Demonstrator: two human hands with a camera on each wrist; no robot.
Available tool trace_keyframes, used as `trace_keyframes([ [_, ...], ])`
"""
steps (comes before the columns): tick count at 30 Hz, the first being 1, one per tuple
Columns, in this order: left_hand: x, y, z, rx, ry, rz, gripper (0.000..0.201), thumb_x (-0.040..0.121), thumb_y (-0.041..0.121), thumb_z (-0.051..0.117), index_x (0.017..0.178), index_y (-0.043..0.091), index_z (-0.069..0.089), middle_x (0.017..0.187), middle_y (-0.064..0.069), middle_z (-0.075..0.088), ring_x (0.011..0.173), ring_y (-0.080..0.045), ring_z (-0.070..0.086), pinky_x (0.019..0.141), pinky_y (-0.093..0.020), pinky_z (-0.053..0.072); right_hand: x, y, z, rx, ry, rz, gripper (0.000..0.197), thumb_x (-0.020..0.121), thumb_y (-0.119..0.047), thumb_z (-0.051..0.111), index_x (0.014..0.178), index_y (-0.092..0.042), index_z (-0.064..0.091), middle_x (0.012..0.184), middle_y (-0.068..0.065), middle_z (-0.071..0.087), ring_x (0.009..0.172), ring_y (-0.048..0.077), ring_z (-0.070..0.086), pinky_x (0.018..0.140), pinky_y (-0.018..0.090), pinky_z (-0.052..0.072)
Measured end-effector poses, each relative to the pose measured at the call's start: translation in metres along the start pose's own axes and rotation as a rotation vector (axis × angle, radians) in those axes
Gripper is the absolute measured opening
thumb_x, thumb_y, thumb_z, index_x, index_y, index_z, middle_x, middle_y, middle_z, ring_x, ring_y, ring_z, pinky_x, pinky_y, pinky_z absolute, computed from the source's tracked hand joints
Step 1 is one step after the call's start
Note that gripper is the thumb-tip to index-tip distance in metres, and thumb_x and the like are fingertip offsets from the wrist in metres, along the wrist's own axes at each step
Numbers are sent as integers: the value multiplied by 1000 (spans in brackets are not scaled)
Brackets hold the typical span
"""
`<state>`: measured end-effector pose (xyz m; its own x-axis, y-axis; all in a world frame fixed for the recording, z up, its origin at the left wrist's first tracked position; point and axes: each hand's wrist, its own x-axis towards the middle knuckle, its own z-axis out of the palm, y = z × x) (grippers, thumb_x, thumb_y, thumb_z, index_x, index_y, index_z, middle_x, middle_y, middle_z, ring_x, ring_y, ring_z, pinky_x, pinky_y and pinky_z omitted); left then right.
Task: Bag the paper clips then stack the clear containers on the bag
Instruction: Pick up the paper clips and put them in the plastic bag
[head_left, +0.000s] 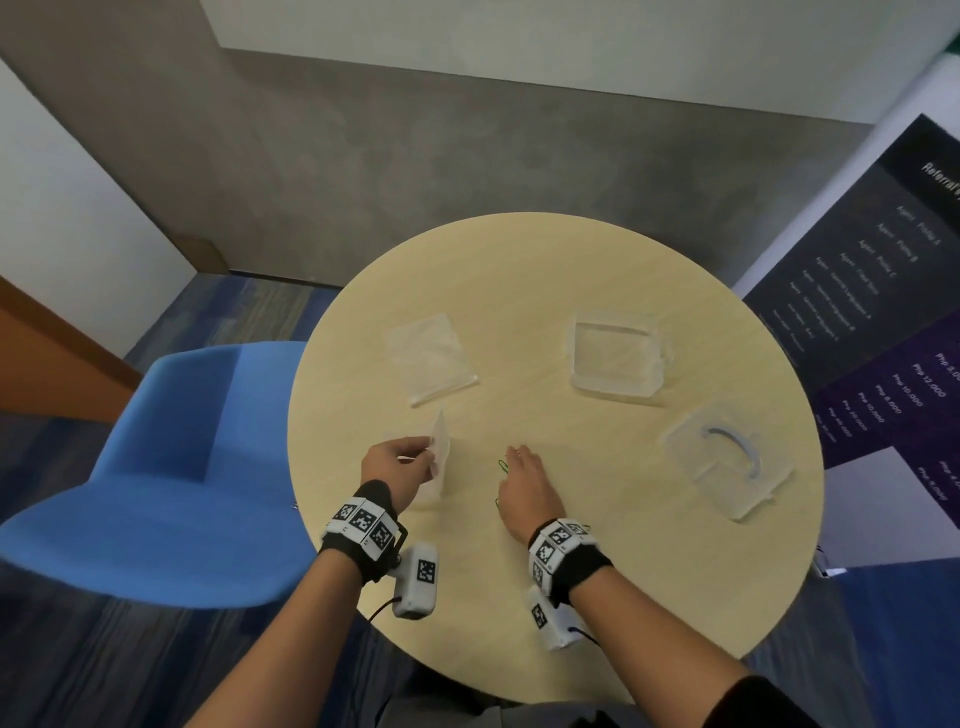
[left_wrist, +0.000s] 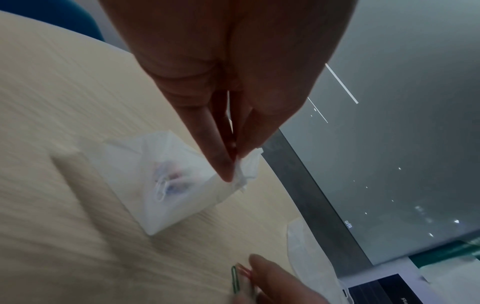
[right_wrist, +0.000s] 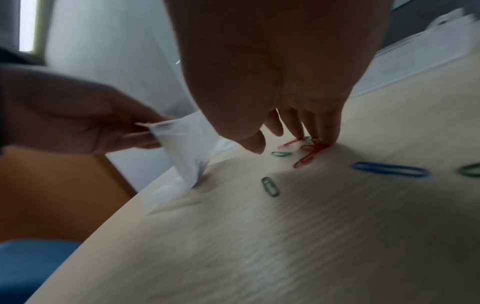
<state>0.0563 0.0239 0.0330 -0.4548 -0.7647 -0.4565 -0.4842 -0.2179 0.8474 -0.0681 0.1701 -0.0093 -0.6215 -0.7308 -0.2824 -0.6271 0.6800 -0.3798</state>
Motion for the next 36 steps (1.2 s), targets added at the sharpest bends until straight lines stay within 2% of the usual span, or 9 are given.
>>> trace_keyframes([
  [5, 3, -2, -1, 5, 4, 3, 19, 86, 6, 62, 102, 11, 73, 88, -9, 73, 69, -18, 72, 69, -22, 54, -18, -17, 16, -291, -33, -236, 48, 97, -11, 43, 141, 4, 34, 147, 25, 35, 138, 41, 28, 118, 47, 22],
  [7, 4, -3, 0, 5, 4, 3, 20, 86, 7, 63, 102, 10, 73, 88, -9, 74, 69, -18, 72, 74, -27, 56, -27, -13, 20, -345, -90, -272, 50, 86, -1, 55, 135, 5, 44, 140, 30, 43, 131, 42, 39, 110, 44, 35],
  [9, 5, -4, 0, 5, 6, -1, 19, 86, 7, 63, 102, 11, 73, 88, -10, 74, 69, -18, 73, 77, -29, 56, -35, -8, 21, -385, -103, -336, 46, 67, 0, 74, 112, 2, 64, 114, 25, 63, 108, 37, 62, 86, 35, 54],
  [13, 6, -6, 2, 7, -4, -12, 19, 86, 8, 63, 102, 11, 73, 89, -11, 74, 69, -20, 73, 75, -27, 55, -30, 11, 20, -402, -99, -448, 35, 61, 7, 74, 94, -4, 67, 92, 14, 66, 83, 29, 64, 49, 31, 55],
  [18, 3, -6, 4, 34, -16, -19, 21, 86, 9, 63, 104, 12, 73, 91, -11, 74, 75, -23, 73, 74, -27, 55, -7, 12, -6, -451, -187, -483, 6, 76, 8, 63, 80, 4, 65, 90, 20, 61, 83, 36, 61, 58, 37, 51],
  [22, 2, -7, 1, 38, -24, -21, 22, 86, 8, 62, 106, 11, 73, 93, -12, 75, 78, -25, 74, 82, -33, 57, 13, 21, -27, -483, -170, -415, 16, 89, 7, 50, 98, 6, 62, 102, 21, 61, 94, 35, 61, 78, 42, 50],
  [29, 0, -7, 5, 58, -37, -16, 22, 87, 9, 62, 106, 12, 73, 93, -9, 75, 75, -21, 75, 73, -26, 55, 40, 52, -63, -403, -172, -216, 19, 92, -5, 51, 100, 0, 67, 105, 18, 67, 98, 33, 63, 86, 38, 49],
  [32, -1, -8, 8, 84, -44, -16, 22, 86, 13, 63, 105, 15, 73, 93, -5, 76, 76, -18, 75, 80, -31, 58, 48, 74, -78, -78, 6, -3, 13, 80, -8, 68, 89, -5, 77, 91, 13, 75, 89, 26, 68, 85, 34, 55],
  [36, -1, -5, 12, 119, -49, -19, 23, 86, 15, 62, 106, 18, 74, 89, -4, 77, 80, -17, 74, 81, -32, 57, 46, 94, -96, 659, 181, 389, 12, 71, -1, 80, 83, -2, 77, 82, 10, 75, 74, 18, 70, 66, 17, 57],
])
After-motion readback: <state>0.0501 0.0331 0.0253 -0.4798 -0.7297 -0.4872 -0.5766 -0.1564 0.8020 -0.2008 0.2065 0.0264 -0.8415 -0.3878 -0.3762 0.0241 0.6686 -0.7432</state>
